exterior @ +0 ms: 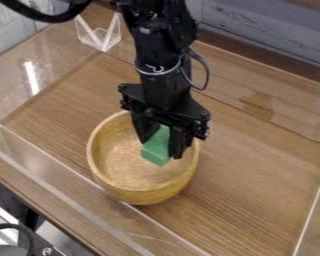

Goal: Put the green block in the brown bowl

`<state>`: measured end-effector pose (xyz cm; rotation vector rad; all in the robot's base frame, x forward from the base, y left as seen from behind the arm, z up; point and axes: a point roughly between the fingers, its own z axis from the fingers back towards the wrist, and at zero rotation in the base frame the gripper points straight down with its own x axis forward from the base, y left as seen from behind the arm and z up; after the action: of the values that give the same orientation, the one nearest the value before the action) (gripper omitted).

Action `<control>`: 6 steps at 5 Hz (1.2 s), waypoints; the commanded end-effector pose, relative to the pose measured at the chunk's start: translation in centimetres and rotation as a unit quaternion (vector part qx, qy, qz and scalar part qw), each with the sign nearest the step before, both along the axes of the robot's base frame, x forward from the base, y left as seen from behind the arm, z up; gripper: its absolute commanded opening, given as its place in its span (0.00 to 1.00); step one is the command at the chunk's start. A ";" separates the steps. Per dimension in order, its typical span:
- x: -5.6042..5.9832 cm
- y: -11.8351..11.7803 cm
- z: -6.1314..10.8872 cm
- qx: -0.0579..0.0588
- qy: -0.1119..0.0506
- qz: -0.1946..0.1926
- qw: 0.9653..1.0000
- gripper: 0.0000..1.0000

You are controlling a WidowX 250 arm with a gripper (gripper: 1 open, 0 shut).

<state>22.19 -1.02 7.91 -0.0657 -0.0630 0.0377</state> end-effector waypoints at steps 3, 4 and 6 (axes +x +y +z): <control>0.8 0.4 0.6 -0.010 -0.012 0.000 1.000 1.00; 1.1 0.3 1.2 -0.015 -0.011 -0.003 1.000 1.00; 1.8 0.2 3.5 -0.031 -0.015 -0.009 0.999 1.00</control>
<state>23.21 -0.99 10.01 -0.1288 -0.0306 0.0155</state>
